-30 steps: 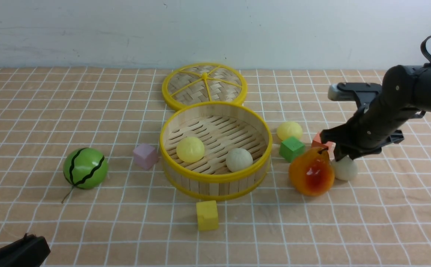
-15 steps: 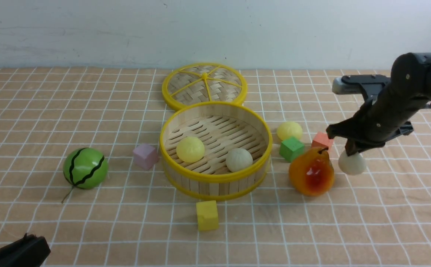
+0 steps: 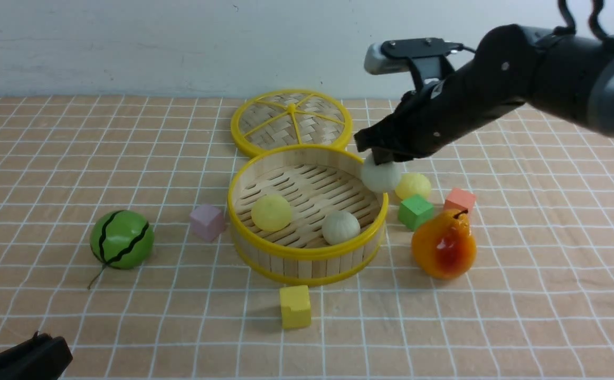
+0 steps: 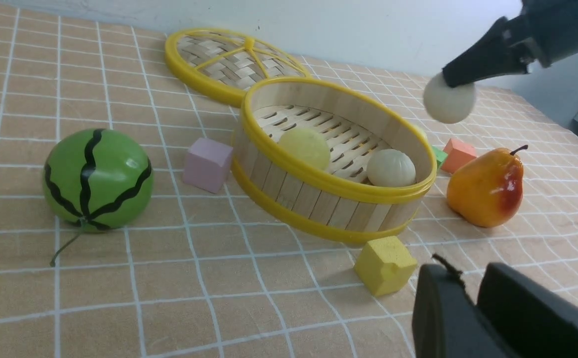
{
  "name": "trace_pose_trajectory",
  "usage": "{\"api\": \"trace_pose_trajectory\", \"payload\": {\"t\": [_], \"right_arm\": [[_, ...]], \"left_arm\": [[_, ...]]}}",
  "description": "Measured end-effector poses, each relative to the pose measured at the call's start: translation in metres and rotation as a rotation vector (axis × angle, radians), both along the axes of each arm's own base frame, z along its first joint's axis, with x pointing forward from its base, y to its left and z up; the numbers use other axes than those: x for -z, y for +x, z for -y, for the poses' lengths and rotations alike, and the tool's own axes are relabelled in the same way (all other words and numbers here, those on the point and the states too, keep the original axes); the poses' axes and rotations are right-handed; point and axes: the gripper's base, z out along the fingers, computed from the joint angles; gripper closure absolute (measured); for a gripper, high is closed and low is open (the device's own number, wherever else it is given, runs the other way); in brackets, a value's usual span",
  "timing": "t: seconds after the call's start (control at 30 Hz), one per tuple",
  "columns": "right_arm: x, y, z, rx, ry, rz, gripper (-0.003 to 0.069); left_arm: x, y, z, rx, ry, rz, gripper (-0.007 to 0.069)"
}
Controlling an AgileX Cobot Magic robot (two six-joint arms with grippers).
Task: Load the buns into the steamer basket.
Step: Use the right arm to put the steamed stuffed bun into the steamer, then use the right arm to grab a steamed stuffed bun
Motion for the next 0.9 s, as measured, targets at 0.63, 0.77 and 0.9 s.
{"api": "trace_pose_trajectory", "payload": {"t": [0.63, 0.77, 0.9], "right_arm": [[0.072, 0.036, -0.026, 0.056, 0.065, -0.005, 0.0422], [0.049, 0.030, -0.023, 0.039, 0.062, 0.013, 0.0225], [0.005, 0.017, -0.006, 0.000, -0.018, 0.057, 0.0165]], "left_arm": [[0.000, 0.000, 0.000, 0.000, 0.000, 0.000, 0.0502], [0.000, 0.000, 0.000, 0.000, 0.000, 0.000, 0.0503], [0.000, 0.000, 0.000, 0.000, 0.000, 0.000, 0.0503]]}}
